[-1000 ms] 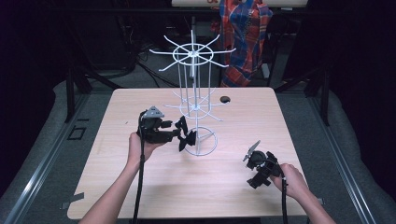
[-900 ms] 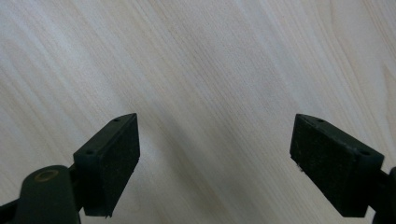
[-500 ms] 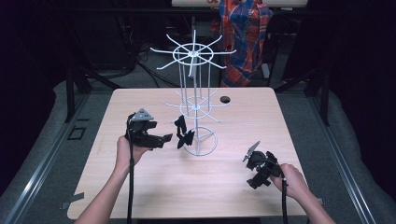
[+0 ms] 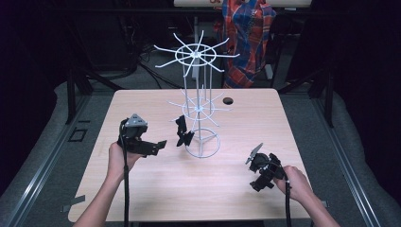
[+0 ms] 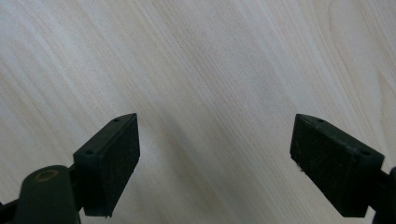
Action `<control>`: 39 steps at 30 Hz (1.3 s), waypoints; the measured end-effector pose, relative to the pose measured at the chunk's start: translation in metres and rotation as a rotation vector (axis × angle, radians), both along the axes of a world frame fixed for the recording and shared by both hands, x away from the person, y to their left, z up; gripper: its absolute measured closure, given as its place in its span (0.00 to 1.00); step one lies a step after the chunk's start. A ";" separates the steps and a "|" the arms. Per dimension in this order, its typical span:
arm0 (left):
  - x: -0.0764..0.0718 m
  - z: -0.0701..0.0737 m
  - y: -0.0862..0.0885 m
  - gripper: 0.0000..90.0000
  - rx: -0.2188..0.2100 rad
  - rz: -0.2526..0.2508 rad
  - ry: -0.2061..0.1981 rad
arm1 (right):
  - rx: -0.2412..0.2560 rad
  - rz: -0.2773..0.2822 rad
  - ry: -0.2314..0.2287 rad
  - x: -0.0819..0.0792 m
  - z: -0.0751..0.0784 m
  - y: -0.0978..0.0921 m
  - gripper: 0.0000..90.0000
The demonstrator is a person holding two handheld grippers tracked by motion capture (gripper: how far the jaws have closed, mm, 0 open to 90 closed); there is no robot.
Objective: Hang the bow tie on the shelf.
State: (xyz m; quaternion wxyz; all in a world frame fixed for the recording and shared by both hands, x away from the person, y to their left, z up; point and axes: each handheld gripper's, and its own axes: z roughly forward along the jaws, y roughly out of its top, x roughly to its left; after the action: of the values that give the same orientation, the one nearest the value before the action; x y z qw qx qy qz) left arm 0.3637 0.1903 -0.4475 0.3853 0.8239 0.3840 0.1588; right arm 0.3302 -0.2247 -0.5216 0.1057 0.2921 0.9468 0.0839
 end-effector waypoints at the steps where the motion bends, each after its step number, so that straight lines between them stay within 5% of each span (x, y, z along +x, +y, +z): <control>1: -0.003 0.000 0.001 0.06 0.011 0.001 0.000 | 0.001 0.005 -0.001 0.000 0.000 0.000 0.17; 8: -0.018 -0.009 0.009 0.02 0.097 0.013 0.022 | -0.003 0.002 -0.001 0.000 0.000 0.001 0.17; 19: -0.032 -0.023 0.024 0.00 0.159 0.038 0.063 | 0.006 -0.019 -0.019 0.000 0.003 0.000 0.17; 28: -0.042 -0.032 0.038 0.00 0.161 0.062 0.101 | 0.049 -0.063 -0.084 0.001 0.014 -0.004 0.17; 39: -0.061 -0.050 0.051 0.00 0.150 0.071 0.185 | 0.046 -0.058 -0.076 0.001 0.013 -0.004 0.17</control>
State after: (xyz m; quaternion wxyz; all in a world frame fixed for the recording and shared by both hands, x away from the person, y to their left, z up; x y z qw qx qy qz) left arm 0.3030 0.2416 -0.4972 0.2798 0.8473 0.4340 0.1239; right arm 0.3309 -0.2282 -0.5085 0.1370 0.3184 0.9311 0.1138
